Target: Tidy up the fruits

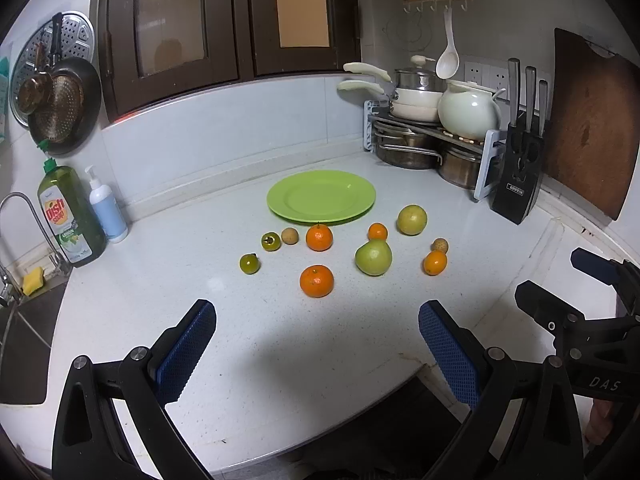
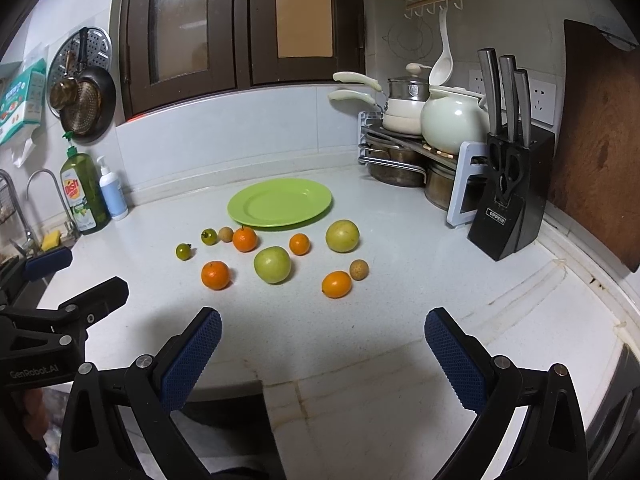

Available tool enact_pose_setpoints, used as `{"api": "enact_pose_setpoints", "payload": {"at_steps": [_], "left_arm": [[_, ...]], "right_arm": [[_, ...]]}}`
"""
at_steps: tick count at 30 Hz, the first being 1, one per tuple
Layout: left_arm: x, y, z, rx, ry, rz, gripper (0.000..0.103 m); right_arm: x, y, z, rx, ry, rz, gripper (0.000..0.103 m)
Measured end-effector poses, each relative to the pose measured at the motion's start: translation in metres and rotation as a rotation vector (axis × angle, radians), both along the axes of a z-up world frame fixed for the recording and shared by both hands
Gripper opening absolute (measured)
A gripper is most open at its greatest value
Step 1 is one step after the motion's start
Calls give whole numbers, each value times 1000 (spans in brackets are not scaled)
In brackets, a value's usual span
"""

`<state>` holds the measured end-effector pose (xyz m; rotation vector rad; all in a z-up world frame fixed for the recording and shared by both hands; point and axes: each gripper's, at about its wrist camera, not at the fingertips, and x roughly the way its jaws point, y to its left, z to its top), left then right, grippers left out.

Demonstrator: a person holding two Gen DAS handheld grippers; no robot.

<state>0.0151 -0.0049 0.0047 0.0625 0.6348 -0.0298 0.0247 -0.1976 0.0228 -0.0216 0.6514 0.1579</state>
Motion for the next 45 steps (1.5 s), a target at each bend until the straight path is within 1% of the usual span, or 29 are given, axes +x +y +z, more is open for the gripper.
{"api": "enact_pose_setpoints", "payload": {"at_steps": [11,18,20,21,24,26,33,35,39,42,45], "left_arm": [[25,2,-9,7,26,-14,103],[49,8,-25,5,33,-49,103],[55,8,-29,17,24,-54,100],[60,9,-32,27,22,-58,97],[72,11,-41,33,30,-68,92],[82,13,-48,22,42,-78,88],[111,13,-72,26,72,-99,76],[119,14,-78,22,84,-104,74],[134,13,-91,18,119,-119,66],[142,15,-98,-3,147,-130,62],[148,15,-103,-12,156,-145,61]], "right_arm": [[20,1,-9,7,33,7,102],[45,9,-28,-7,73,13,102],[51,12,-33,-16,78,16,102],[56,15,-37,-26,81,17,102],[67,19,-44,-51,80,15,99],[75,20,-50,-67,84,6,95],[108,24,-72,-72,119,-6,86],[118,25,-79,-65,135,-6,82],[134,25,-90,-44,165,-20,77],[147,21,-97,-13,191,-38,73],[155,19,-103,4,217,-52,68]]}}
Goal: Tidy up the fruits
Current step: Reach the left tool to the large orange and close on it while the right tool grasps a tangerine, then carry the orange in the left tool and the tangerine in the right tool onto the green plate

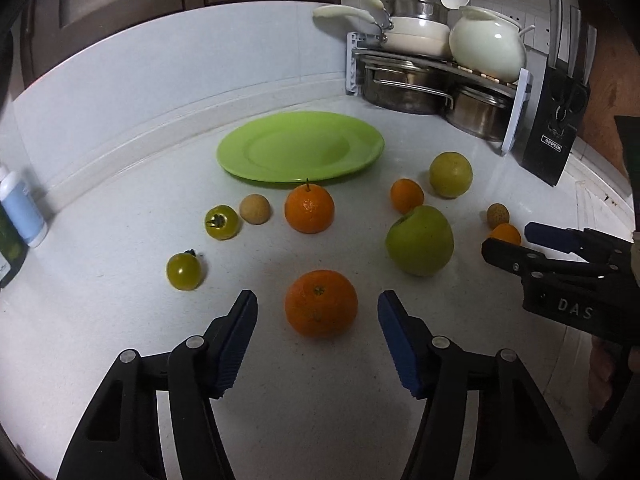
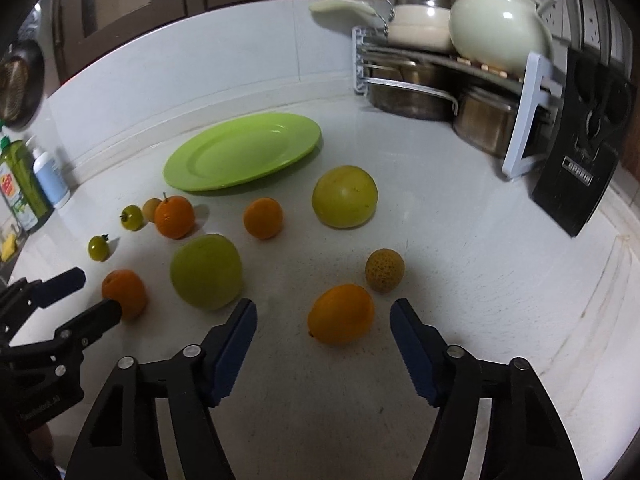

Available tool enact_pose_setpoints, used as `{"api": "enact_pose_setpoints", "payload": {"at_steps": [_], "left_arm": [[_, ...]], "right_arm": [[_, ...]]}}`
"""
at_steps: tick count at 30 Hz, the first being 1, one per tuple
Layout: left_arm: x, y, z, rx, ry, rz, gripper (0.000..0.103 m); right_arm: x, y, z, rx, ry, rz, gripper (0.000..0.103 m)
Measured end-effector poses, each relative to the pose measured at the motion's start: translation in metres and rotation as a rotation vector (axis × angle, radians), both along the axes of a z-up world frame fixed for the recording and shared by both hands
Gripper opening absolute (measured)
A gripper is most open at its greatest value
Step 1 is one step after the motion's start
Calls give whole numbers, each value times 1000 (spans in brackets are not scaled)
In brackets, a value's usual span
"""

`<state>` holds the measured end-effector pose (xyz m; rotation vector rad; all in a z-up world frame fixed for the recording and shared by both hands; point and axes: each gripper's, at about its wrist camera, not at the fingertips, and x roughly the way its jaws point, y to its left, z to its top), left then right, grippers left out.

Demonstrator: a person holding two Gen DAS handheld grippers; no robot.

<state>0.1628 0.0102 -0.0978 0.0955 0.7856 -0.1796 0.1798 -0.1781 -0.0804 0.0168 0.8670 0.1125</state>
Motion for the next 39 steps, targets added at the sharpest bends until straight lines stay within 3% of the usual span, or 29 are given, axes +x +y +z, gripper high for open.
{"api": "enact_pose_setpoints", "payload": {"at_steps": [12,16,24,39], "left_arm": [[16,-3,-11,4,50,-39,42],[17,-3,-11,15,50,-62,42],[18,3,-5,-10,43,-106,42],[40,37,44,-64,-20,-252,42]], "right_arm": [[14,-5,-14,27,59,-18,47],[17,-5,-15,15,64,-29,37],[16,2,-4,6,36,-34,37],[14,48,47,13,-45,-45,37]]}}
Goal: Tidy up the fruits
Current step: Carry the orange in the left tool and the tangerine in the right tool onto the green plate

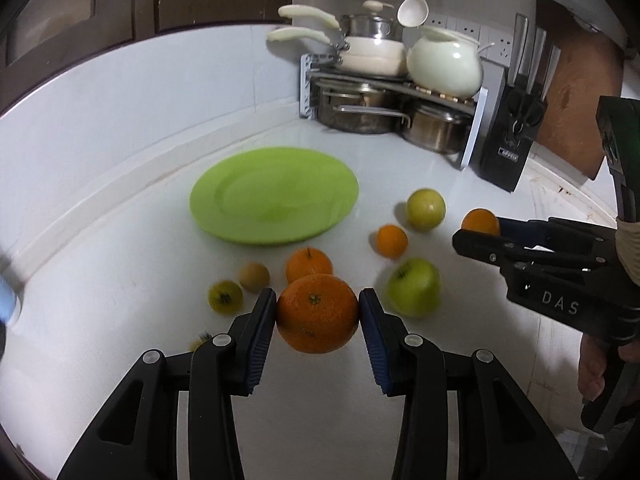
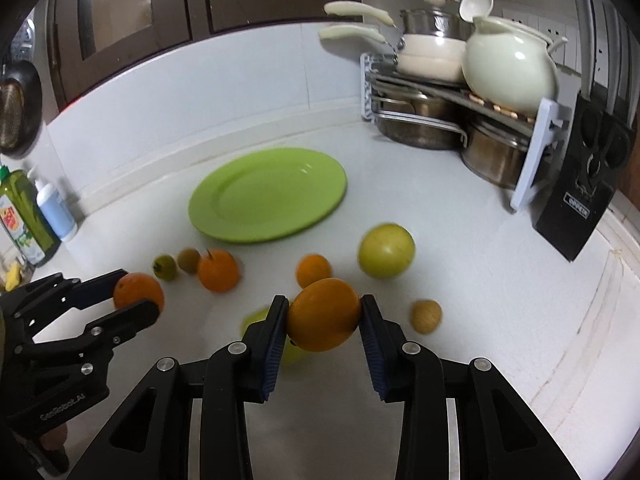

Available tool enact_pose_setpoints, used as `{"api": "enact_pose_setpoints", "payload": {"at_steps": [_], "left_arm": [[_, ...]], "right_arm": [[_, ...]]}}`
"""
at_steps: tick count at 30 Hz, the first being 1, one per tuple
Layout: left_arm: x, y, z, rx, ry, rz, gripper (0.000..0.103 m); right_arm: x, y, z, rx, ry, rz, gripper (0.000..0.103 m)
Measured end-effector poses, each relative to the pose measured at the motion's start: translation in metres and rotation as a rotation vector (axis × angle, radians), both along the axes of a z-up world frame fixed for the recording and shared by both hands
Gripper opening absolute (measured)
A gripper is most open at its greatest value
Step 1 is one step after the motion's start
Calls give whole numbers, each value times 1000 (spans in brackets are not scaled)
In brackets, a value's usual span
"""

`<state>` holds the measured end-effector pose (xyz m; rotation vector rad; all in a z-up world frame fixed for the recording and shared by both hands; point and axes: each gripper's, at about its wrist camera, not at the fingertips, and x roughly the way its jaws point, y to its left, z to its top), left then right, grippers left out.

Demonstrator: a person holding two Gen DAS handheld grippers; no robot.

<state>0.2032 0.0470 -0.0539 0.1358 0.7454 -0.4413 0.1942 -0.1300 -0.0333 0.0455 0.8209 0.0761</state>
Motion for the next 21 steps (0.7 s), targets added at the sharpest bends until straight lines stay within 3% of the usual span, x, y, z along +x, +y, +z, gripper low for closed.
{"api": "enact_pose_setpoints", "payload": {"at_steps": [12,21], "left_arm": [[62,17,27,-17,-45,-7,42],[119,11,23,6,5,20,42]], "right_arm": [[66,35,17,-12,0,122,37],[135,49,5,-20,79,246,37]]}}
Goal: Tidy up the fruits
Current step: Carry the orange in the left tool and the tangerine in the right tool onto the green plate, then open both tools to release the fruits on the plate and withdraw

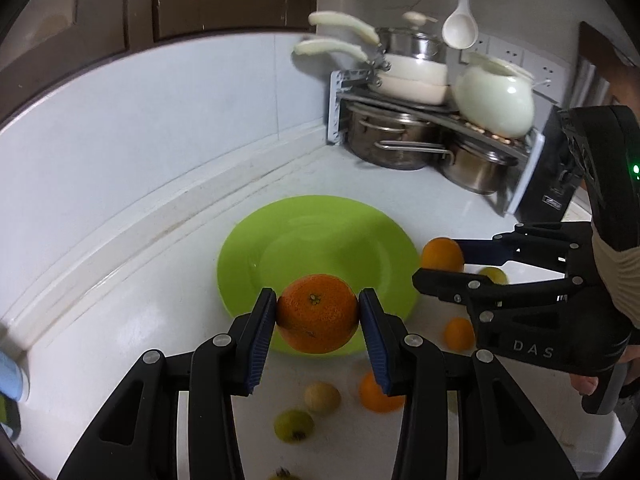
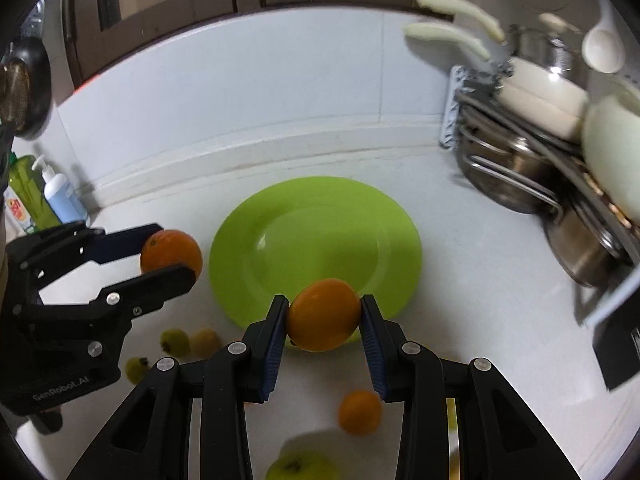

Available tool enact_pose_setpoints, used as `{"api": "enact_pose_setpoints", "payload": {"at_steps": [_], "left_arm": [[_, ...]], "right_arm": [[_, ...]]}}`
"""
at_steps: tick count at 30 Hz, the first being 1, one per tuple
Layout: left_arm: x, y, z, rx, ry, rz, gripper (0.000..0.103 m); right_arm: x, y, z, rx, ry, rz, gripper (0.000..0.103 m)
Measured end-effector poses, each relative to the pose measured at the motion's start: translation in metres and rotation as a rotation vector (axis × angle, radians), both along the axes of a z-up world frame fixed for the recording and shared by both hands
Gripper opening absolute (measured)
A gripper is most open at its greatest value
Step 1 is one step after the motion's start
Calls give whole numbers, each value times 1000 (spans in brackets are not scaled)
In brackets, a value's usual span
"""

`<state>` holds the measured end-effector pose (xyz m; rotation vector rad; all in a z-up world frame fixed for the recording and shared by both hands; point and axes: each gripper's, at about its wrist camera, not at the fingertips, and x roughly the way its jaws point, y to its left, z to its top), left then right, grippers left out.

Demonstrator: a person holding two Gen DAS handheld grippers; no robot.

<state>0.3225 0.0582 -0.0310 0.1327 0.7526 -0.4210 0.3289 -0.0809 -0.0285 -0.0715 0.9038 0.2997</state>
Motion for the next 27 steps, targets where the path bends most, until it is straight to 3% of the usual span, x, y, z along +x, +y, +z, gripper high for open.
{"api": "enact_pose_setpoints", "payload": {"at_steps": [14,23,27], "left_arm": [[64,-12,-41,61,148,-5,42],[71,-13,-48,80,176,-11,42],[67,-7,-40,69,166,18,50]], "right_arm": [[56,6,-38,-5,117,56,37],[64,7,-47,-16,146,73,37],[64,5,-47,-19,148,71,37]]}}
